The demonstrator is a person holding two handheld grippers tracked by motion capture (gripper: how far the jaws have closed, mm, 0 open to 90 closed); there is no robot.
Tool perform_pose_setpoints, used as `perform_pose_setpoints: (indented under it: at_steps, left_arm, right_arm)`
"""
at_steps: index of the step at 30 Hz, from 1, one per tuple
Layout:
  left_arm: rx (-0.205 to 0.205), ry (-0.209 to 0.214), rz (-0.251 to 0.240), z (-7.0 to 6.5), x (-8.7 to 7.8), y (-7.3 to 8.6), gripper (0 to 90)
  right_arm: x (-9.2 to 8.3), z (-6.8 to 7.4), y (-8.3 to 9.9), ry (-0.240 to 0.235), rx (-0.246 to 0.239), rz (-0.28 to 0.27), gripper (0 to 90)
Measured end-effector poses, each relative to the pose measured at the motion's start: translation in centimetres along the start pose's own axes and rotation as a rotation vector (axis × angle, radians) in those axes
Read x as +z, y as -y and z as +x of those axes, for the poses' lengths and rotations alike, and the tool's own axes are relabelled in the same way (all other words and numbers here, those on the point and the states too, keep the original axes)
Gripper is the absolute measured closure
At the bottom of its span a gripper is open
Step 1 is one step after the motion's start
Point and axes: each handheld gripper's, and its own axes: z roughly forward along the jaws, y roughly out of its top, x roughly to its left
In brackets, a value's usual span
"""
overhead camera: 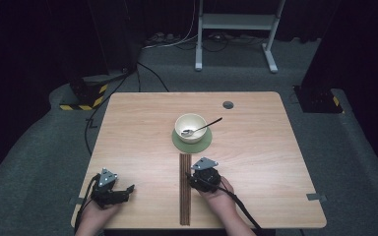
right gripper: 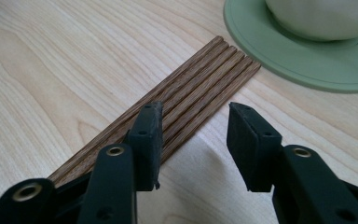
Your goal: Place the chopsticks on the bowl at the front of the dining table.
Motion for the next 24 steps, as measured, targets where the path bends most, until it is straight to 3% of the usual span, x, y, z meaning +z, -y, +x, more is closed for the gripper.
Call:
perform_pose_setpoints:
  at_steps: [15, 17, 21, 24]
  left_arm:
    - [0.0, 0.002, -0.002, 0.0, 0.0, 0.0, 16.4]
    - [0.0, 0.001, 0.0, 0.0, 0.0, 0.0, 16.4]
    - [0.001, 0.002, -0.002, 0.0, 0.0, 0.0, 16.4]
    - [0.001, 0.002, 0.0, 0.0, 0.0, 0.0, 16.4]
  right_arm:
    - [0.2, -0.1, 0.5, -0.005, 0.025, 0.007, 57.5]
    - [0.1, -0.3, 0.6, -0.013, 0.048, 0.008, 57.5]
    - [-0.4, -0.7, 0.8, 0.015, 0.04, 0.013, 57.6]
    - [-0.8, -0.7, 0.9, 0.005, 0.057, 0.004, 57.6]
